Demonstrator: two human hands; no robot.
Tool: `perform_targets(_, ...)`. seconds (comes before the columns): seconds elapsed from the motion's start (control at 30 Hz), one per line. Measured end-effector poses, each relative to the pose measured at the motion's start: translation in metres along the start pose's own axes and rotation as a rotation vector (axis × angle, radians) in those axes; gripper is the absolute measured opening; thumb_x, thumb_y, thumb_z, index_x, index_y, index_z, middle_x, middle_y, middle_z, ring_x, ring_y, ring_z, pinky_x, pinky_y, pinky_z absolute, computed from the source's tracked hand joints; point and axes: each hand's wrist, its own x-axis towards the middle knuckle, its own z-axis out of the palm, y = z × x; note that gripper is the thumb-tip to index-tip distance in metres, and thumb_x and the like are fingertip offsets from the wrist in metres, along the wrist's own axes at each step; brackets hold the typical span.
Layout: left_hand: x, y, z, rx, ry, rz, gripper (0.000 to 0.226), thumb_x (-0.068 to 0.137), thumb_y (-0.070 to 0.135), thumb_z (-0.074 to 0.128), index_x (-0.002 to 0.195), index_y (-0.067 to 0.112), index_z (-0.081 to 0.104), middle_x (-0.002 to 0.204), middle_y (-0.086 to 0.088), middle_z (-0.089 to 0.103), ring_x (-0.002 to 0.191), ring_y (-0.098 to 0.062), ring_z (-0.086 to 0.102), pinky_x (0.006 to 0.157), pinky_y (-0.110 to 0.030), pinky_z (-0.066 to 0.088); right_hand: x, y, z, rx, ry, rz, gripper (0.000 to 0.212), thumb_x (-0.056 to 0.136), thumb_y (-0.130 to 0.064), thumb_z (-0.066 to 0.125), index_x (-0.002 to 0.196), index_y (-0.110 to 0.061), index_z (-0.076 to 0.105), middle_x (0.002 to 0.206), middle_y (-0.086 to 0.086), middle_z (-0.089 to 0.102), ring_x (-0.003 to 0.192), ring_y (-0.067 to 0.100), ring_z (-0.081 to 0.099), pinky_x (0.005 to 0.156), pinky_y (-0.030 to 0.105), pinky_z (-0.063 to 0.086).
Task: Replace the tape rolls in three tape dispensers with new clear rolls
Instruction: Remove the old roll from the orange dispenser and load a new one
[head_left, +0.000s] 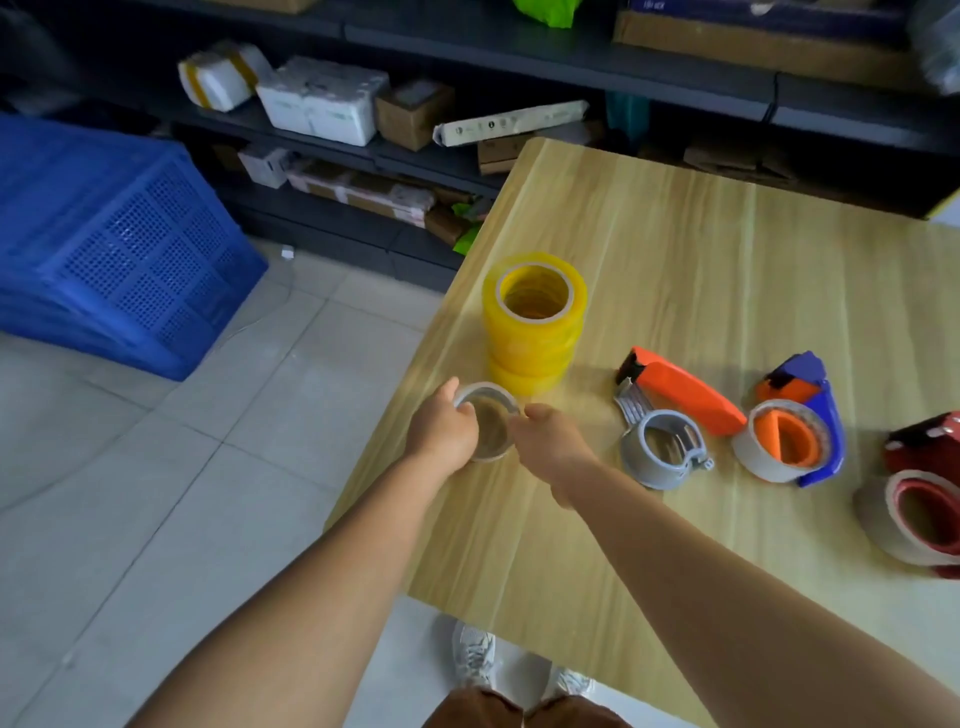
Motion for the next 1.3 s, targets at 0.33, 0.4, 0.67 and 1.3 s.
perform_targets(0.33, 0.013, 0.054, -0.007, -0.116, 0.028, 0.268, 0.065, 0.093, 0.044, 0.044, 0.149, 0.021, 0.02, 0.154, -0.002, 0.031, 0.139, -0.019, 0.034, 0.112, -0.04, 0.031, 0.005, -0.04, -0.036, 0.109, 0.366, -0.229, 0.068, 0.092, -0.033, 0.054, 0.149, -0.019, 0.019, 0.149, 0.006, 0.025, 0.126, 0.026, 0.043, 0.098, 0.037, 0.035)
perform_targets(0.4, 0.017, 0.064, -0.006, -0.103, 0.038, 0.277, 0.067, 0.094, 0.046, 0.044, 0.15, 0.021, 0.017, 0.156, -0.003, 0.027, 0.14, -0.02, 0.031, 0.112, -0.038, 0.029, 0.009, -0.048, -0.042, 0.071, 0.355, -0.251, 0.073, 0.092, -0.034, 0.053, 0.151, -0.023, 0.011, 0.153, 0.004, 0.018, 0.132, 0.024, 0.037, 0.098, 0.035, 0.032)
perform_targets(0.67, 0.032, 0.086, -0.002, -0.061, 0.05, 0.16, 0.068, 0.096, 0.043, 0.042, 0.151, 0.017, 0.011, 0.155, -0.007, 0.028, 0.139, -0.026, 0.032, 0.106, -0.036, 0.031, 0.027, -0.059, -0.054, 0.021, 0.231, -0.203, 0.077, 0.094, -0.035, 0.053, 0.152, -0.023, 0.003, 0.159, 0.003, 0.017, 0.144, 0.024, 0.022, 0.114, 0.042, 0.026)
perform_targets(1.3, 0.004, 0.103, 0.017, -0.311, 0.237, 0.307, 0.05, 0.084, 0.015, 0.062, 0.128, 0.027, 0.043, 0.127, 0.004, 0.045, 0.101, -0.018, 0.054, 0.078, -0.03, 0.049, 0.017, -0.04, -0.086, 0.345, 0.495, -0.331, 0.028, 0.087, -0.02, 0.061, 0.111, -0.024, 0.047, 0.12, 0.003, 0.054, 0.101, 0.022, 0.057, 0.082, 0.036, 0.047)
